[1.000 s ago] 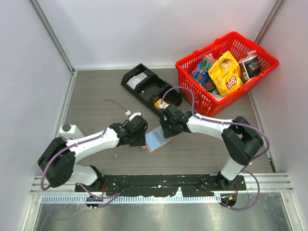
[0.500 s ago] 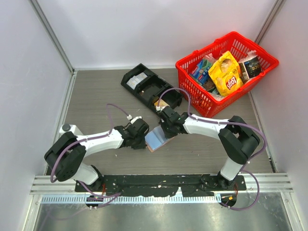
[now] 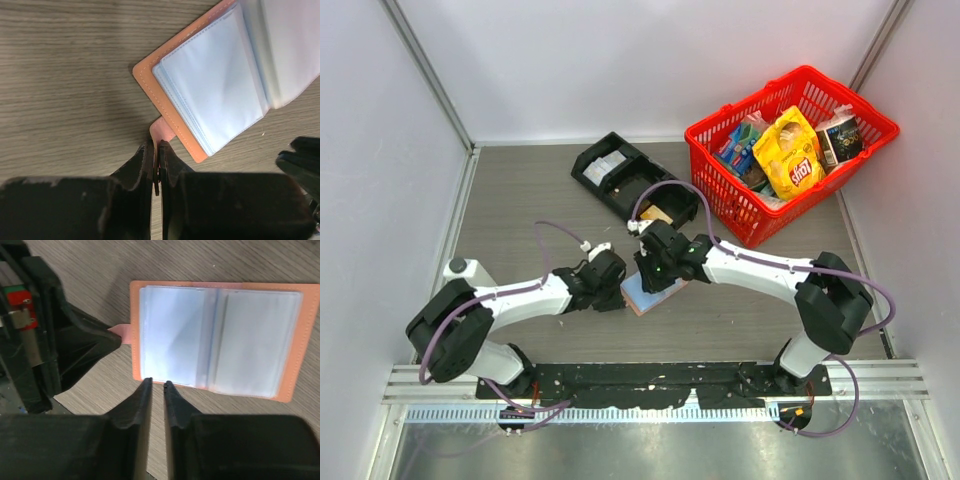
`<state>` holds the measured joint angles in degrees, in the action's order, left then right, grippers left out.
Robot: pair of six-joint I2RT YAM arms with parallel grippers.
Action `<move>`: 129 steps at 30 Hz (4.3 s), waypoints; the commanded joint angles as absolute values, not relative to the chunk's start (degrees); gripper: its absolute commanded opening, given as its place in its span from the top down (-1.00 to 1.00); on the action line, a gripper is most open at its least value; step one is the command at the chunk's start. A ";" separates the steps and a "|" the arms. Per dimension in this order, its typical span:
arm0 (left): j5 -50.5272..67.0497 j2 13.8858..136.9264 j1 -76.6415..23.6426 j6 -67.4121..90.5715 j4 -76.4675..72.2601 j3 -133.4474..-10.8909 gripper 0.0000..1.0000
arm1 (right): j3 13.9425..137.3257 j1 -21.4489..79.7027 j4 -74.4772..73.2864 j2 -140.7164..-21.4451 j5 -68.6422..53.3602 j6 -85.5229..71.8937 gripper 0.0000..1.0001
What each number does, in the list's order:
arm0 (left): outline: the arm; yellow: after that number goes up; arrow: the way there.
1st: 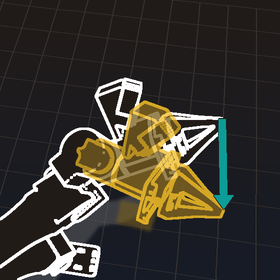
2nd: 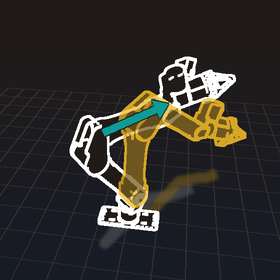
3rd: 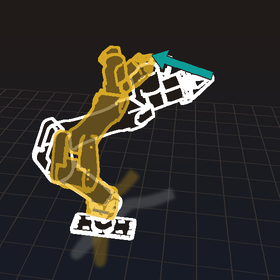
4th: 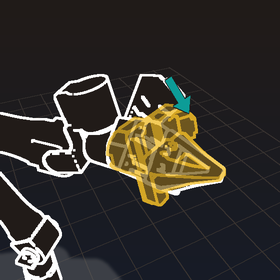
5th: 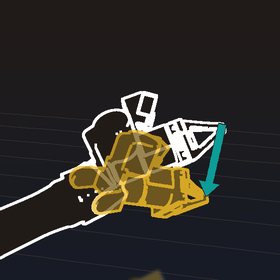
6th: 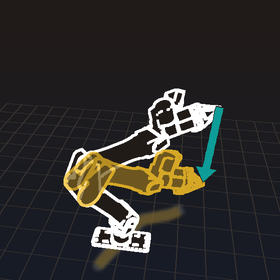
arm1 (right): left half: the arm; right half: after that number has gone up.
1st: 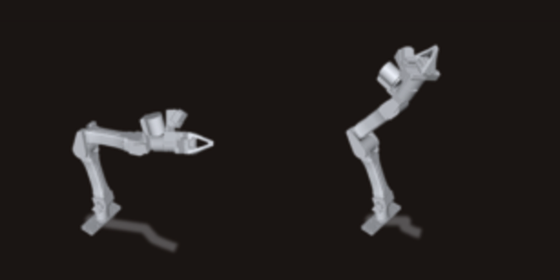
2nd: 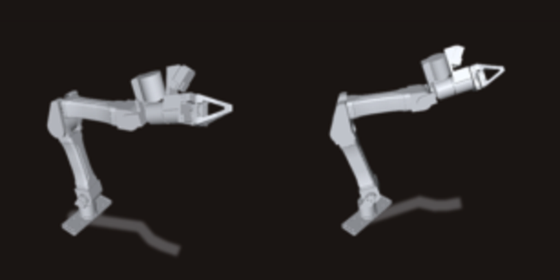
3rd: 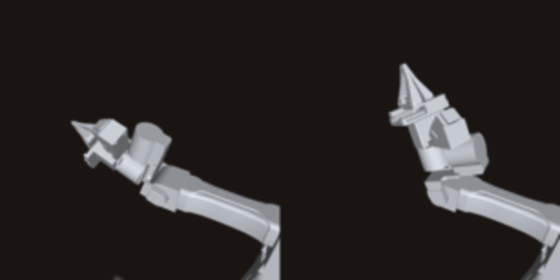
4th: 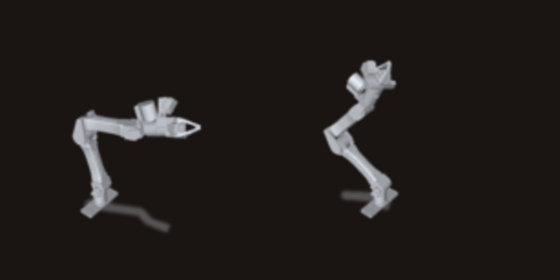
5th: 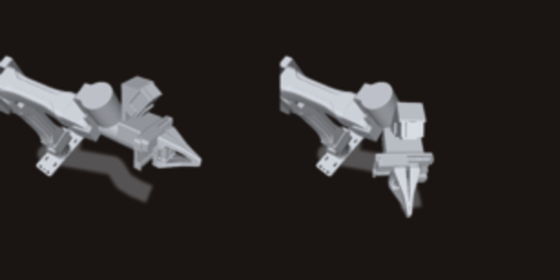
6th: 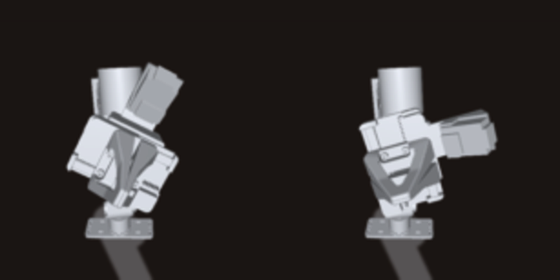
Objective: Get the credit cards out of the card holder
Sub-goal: Remove the credit card from the card holder.
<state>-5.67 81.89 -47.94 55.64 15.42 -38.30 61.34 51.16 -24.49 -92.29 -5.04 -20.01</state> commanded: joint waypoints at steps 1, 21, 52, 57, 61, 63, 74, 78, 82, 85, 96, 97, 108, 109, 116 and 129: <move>-9.05 77.09 -48.16 57.22 15.55 -36.13 0.84 | 63.46 51.51 -28.56 -89.57 2.17 -18.81 0.43; -9.67 78.57 -48.25 57.83 14.24 -35.42 0.88 | 62.14 46.93 -24.26 -99.05 8.53 -21.53 -0.24; -9.05 79.19 -48.16 58.01 14.06 -35.60 0.90 | 59.59 48.16 -22.94 -99.93 7.65 -23.64 -0.01; -8.70 79.45 -48.16 58.01 13.71 -35.68 0.90 | 59.06 48.43 -22.50 -99.06 6.50 -23.99 0.27; -8.44 79.63 -48.16 57.83 13.54 -35.77 0.90 | 59.15 48.69 -22.59 -98.00 5.98 -24.08 0.45; -8.26 79.80 -48.16 57.92 13.27 -35.77 0.90 | 59.15 48.69 -22.50 -97.47 5.63 -24.08 0.51; -8.35 79.54 -48.16 58.01 13.27 -35.68 0.90 | 60.99 49.22 -24.34 -93.79 5.19 -24.08 0.89; -8.35 78.93 -48.16 58.09 13.01 -35.25 0.91 | 60.91 49.75 -22.77 -92.99 1.68 -24.87 0.93; -9.23 76.12 -48.16 59.15 11.78 -33.58 0.90 | 61.52 51.94 -20.92 -93.43 -2.28 -26.28 0.93; -11.24 72.96 -48.25 60.99 11.86 -31.82 0.79 | 62.31 54.31 -19.52 -94.48 -2.81 -27.33 0.93; -19.59 55.39 -48.08 68.99 19.41 -25.23 0.44 | 68.03 59.76 -19.86 -102.30 -4.30 -28.12 0.35; -20.64 52.41 -48.08 69.95 20.64 -24.70 0.42 | 68.64 59.94 -19.95 -103.35 -4.83 -28.04 0.25; -21.72 36.47 -47.99 68.74 26.64 -26.54 0.28 | 71.98 60.47 -22.94 -98.45 -0.36 -25.75 -0.07; -20.66 36.82 -48.08 68.30 25.76 -27.41 0.28 | 71.37 60.56 -22.94 -97.39 2.08 -25.84 -0.07; -10.21 48.23 -47.99 67.94 13.56 -31.73 0.27 | 59.35 54.85 -18.47 -86.67 4.66 -31.36 0.08; 1.91 74.25 -48.16 68.38 -1.56 -37.79 0.27 | 42.63 44.12 -6.77 -80.95 -4.74 -35.95 0.51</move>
<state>-2.94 70.28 -47.99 68.55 5.82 -34.96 43.40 44.97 -13.17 -82.41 -1.89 -34.28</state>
